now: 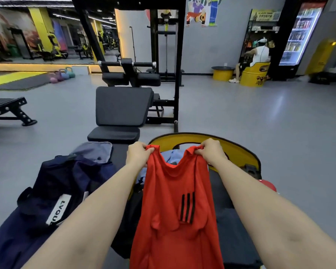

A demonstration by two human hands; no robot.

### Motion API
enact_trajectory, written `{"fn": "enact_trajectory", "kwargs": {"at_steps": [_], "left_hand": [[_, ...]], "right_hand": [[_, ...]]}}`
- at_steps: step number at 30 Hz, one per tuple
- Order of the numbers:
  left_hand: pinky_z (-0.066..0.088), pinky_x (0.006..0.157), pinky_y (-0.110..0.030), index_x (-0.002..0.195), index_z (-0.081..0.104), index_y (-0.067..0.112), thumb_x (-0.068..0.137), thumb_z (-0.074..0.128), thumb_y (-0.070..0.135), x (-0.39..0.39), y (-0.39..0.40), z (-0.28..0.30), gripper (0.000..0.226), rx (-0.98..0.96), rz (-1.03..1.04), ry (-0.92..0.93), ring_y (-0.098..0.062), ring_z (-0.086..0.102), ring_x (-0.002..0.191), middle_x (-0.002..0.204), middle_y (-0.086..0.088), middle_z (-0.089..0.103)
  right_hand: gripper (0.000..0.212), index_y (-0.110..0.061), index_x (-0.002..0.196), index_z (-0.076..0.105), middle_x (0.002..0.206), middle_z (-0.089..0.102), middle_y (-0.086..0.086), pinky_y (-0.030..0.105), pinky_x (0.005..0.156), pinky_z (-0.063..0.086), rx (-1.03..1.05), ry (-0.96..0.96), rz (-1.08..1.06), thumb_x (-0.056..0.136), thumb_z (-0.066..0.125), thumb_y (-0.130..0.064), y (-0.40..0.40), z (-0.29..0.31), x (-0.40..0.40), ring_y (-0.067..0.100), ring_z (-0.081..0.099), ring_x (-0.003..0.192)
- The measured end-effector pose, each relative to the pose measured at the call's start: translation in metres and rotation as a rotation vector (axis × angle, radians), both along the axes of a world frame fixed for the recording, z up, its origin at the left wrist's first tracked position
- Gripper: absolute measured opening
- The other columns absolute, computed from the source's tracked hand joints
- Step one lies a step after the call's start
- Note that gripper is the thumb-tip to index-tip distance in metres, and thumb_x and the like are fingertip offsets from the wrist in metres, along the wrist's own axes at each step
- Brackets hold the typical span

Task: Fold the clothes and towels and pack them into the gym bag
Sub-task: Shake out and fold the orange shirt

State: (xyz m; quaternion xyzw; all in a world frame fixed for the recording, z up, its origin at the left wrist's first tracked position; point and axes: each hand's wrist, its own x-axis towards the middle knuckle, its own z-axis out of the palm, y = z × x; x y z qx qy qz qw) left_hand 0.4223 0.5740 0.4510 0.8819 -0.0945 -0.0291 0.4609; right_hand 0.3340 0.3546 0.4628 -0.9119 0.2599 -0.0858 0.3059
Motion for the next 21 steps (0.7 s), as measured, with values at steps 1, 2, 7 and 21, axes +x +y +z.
{"fn": "enact_trajectory", "kwargs": {"at_steps": [1,2,7,21], "left_hand": [[0.042,0.034,-0.017,0.085,0.067,0.01,0.09,0.063,0.022,0.012,-0.006,-0.004,0.014,-0.004,0.008,-0.002,-0.013,0.058,0.042,0.068,-0.007,0.064],[0.041,0.033,-0.016,0.086,0.068,0.01,0.091,0.063,0.022,0.024,-0.012,-0.008,0.014,-0.001,0.013,-0.007,-0.014,0.058,0.042,0.066,-0.006,0.064],[0.054,0.048,-0.029,0.085,0.07,0.004,0.091,0.062,0.025,0.086,-0.041,-0.033,0.024,0.045,0.044,-0.035,-0.025,0.064,0.051,0.075,-0.014,0.069],[0.045,0.088,-0.034,0.119,0.062,0.008,0.089,0.064,0.02,0.158,-0.08,-0.125,0.033,0.192,0.003,-0.02,-0.03,0.06,0.105,0.109,-0.015,0.067]], "right_hand": [[0.018,-0.005,0.087,0.072,0.08,0.062,0.013,0.026,0.053,0.034,-0.006,0.001,-0.003,0.085,0.069,-0.023,-0.005,-0.005,0.013,0.026,0.057,0.075],[0.018,-0.006,0.084,0.071,0.078,0.06,0.012,0.026,0.049,0.031,-0.013,0.004,-0.007,0.085,0.069,-0.024,-0.011,-0.01,0.027,0.025,0.055,0.074],[0.021,-0.006,0.086,0.072,0.083,0.065,0.012,0.028,0.063,0.04,-0.023,0.0,-0.051,0.084,0.071,-0.027,-0.04,-0.038,0.089,0.029,0.061,0.083],[0.031,-0.004,0.106,0.065,0.109,0.065,0.019,0.032,0.074,0.042,-0.072,0.044,-0.109,0.087,0.067,-0.028,-0.069,-0.133,0.167,0.035,0.06,0.104]]}}
